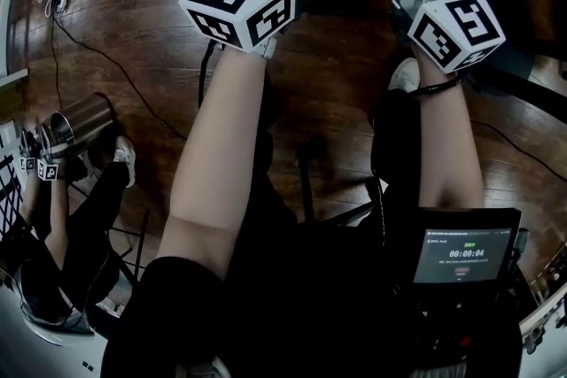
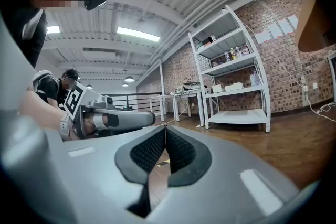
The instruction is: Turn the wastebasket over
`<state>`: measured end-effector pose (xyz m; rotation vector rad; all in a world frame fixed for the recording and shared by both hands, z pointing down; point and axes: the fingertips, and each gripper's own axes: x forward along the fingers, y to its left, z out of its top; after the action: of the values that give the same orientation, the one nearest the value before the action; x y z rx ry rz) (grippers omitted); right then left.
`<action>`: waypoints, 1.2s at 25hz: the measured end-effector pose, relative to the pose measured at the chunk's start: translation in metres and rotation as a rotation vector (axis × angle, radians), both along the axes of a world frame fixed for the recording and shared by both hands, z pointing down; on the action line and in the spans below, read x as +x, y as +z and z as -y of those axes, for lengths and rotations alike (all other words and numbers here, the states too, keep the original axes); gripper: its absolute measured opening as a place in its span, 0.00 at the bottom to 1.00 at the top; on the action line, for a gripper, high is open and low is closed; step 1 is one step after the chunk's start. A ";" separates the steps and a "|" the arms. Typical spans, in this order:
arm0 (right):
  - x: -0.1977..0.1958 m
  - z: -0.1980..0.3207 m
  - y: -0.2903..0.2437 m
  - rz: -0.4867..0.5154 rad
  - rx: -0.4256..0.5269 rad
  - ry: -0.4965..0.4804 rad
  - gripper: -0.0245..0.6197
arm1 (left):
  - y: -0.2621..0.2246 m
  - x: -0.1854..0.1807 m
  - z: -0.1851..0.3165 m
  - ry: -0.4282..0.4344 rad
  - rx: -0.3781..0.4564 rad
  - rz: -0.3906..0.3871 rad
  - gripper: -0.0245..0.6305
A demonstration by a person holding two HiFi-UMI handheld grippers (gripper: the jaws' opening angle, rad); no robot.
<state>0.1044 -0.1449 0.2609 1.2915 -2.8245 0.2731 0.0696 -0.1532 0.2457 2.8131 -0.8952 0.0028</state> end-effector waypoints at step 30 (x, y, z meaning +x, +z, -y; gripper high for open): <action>0.060 0.053 0.102 0.650 -0.258 0.256 0.06 | -0.044 -0.010 0.047 0.004 0.038 -0.014 0.04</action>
<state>0.1645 -0.1975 0.3634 1.7484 -2.9201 1.2239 0.0598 -0.2002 0.2015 2.8462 -0.8952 -0.0329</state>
